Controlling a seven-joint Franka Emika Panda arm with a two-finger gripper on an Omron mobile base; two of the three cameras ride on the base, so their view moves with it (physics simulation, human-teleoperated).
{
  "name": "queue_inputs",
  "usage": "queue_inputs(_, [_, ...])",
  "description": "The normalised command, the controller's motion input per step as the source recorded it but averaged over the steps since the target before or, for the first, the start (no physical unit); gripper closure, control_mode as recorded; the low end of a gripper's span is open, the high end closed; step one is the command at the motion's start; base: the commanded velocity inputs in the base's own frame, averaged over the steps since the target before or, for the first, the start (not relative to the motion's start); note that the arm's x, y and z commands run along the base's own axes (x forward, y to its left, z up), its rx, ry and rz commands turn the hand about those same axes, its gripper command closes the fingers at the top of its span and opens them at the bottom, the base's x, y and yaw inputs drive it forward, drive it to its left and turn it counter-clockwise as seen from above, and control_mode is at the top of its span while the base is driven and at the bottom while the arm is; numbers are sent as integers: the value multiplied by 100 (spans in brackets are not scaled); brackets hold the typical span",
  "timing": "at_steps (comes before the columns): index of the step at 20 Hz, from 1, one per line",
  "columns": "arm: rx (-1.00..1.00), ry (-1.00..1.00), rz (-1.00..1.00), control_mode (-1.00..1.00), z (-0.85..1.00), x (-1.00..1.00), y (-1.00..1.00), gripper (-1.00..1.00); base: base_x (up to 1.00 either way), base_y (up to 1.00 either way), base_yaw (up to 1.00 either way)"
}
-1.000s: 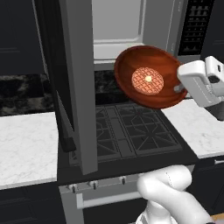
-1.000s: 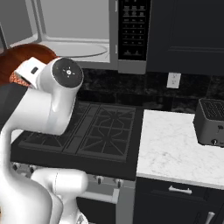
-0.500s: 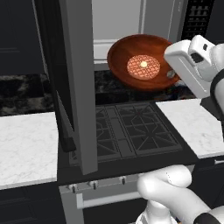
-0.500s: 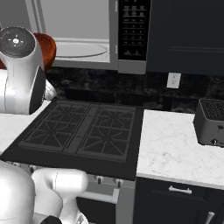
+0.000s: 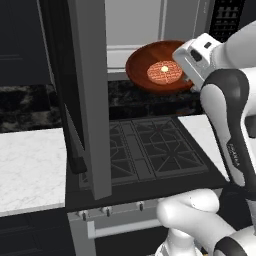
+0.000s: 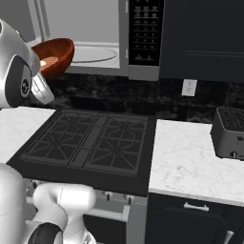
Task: Open the microwave, place the bowl with waffle inside the microwave, then close the microwave door and turn it on.
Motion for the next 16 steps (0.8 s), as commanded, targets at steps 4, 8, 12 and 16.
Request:
queue_inputs(4, [8, 8, -21, -100, 0, 61, 7, 100, 0, 0, 0])
queue_inputs(8, [16, 3, -19, -100, 0, 61, 13, 100, 0, 0, 0])
queue_inputs(12, [20, 0, -16, -100, -7, 65, 13, 100, 0, 0, 0])
queue_inputs(16, [20, 0, -10, -100, -12, 69, 12, 100, 0, 0, 0])
